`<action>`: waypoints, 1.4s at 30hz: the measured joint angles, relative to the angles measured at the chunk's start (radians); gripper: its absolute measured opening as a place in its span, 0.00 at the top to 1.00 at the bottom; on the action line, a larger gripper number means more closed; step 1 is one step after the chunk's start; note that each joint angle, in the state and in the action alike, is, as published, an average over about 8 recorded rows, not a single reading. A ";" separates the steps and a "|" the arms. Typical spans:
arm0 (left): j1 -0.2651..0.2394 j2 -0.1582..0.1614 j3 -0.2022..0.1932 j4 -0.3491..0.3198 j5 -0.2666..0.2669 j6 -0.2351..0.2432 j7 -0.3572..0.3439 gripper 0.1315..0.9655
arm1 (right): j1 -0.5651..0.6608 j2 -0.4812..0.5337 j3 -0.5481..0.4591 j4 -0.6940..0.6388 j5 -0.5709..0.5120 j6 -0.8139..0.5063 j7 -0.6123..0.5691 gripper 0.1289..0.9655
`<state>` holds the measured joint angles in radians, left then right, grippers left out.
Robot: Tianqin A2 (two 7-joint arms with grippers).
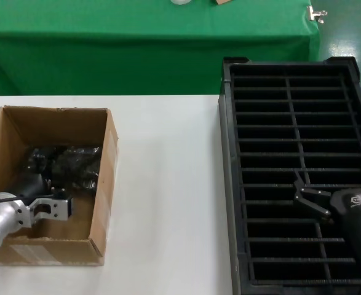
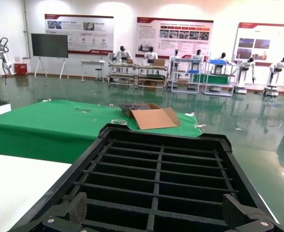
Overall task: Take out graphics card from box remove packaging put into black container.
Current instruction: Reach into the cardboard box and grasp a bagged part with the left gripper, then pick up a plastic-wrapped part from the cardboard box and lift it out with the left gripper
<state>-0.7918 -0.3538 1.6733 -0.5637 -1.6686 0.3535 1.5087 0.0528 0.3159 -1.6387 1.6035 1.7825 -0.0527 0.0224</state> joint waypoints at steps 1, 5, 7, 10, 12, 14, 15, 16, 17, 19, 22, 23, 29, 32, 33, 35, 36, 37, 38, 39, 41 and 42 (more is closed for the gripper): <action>0.002 0.000 -0.003 -0.004 -0.001 0.001 0.004 0.51 | 0.000 0.000 0.000 0.000 0.000 0.000 0.000 0.00; 0.016 -0.006 0.002 -0.034 0.011 -0.002 -0.019 0.60 | 0.000 0.000 0.000 0.000 0.000 0.000 0.000 0.00; 0.026 -0.013 0.014 -0.056 0.025 -0.007 -0.049 0.66 | 0.000 0.000 0.000 0.000 0.000 0.000 0.000 0.00; 0.041 -0.026 0.037 -0.089 0.050 -0.015 -0.106 0.73 | 0.000 0.000 0.000 0.000 0.000 0.000 0.000 0.00; 0.049 -0.034 0.052 -0.106 0.067 -0.020 -0.145 0.79 | 0.000 0.000 0.000 0.000 0.000 0.000 0.000 0.00; 0.056 -0.043 0.066 -0.121 0.082 -0.025 -0.181 0.81 | 0.000 0.000 0.000 0.000 0.000 0.000 0.000 0.00; 0.060 -0.047 0.073 -0.127 0.090 -0.027 -0.199 0.81 | 0.000 0.000 0.000 0.000 0.000 0.000 0.000 0.00; 0.063 -0.051 0.080 -0.133 0.097 -0.029 -0.218 0.81 | 0.000 0.000 0.000 0.000 0.000 0.000 0.000 0.00; 0.066 -0.055 0.087 -0.139 0.104 -0.031 -0.238 0.81 | 0.000 0.000 0.000 0.000 0.000 0.000 0.000 0.00; 0.073 -0.063 0.101 -0.153 0.121 -0.035 -0.280 0.84 | 0.000 0.000 0.000 0.000 0.000 0.000 0.000 0.00; 0.084 -0.077 0.122 -0.178 0.148 -0.042 -0.348 0.89 | 0.000 0.000 0.000 0.000 0.000 0.000 0.000 0.00; 0.089 -0.081 0.129 -0.188 0.159 -0.045 -0.373 0.91 | 0.000 0.000 0.000 0.000 0.000 0.000 0.000 0.00; 0.121 -0.114 0.167 -0.268 0.234 -0.062 -0.525 0.96 | 0.000 0.000 0.000 0.000 0.000 0.000 0.000 0.00; 0.140 -0.130 0.179 -0.315 0.276 -0.070 -0.599 0.98 | 0.000 0.000 0.000 0.000 0.000 0.000 0.000 0.00; 0.146 -0.136 0.181 -0.331 0.290 -0.072 -0.623 0.98 | 0.000 0.000 0.000 0.000 0.000 0.000 0.000 0.00; 0.158 -0.147 0.185 -0.362 0.318 -0.075 -0.669 0.99 | 0.000 0.000 0.000 0.000 0.000 0.000 0.000 0.00; 0.163 -0.152 0.186 -0.377 0.332 -0.077 -0.691 0.99 | 0.000 0.000 0.000 0.000 0.000 0.000 0.000 0.00; 0.169 -0.157 0.187 -0.391 0.345 -0.078 -0.712 0.99 | 0.000 0.000 0.000 0.000 0.000 0.000 0.000 0.00; 0.174 -0.161 0.187 -0.404 0.358 -0.079 -0.731 0.99 | 0.000 0.000 0.000 0.000 0.000 0.000 0.000 0.00; 0.179 -0.166 0.187 -0.416 0.370 -0.080 -0.750 0.99 | 0.000 0.000 0.000 0.000 0.000 0.000 0.000 0.00; 0.190 -0.175 0.185 -0.442 0.393 -0.081 -0.785 0.99 | 0.000 0.000 0.000 0.000 0.000 0.000 0.000 0.00; 0.197 -0.179 0.183 -0.457 0.406 -0.081 -0.803 0.99 | 0.000 0.000 0.000 0.000 0.000 0.000 0.000 0.00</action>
<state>-0.5953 -0.5331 1.8560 -1.0208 -1.2630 0.2724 0.7053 0.0528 0.3159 -1.6387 1.6035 1.7824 -0.0527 0.0225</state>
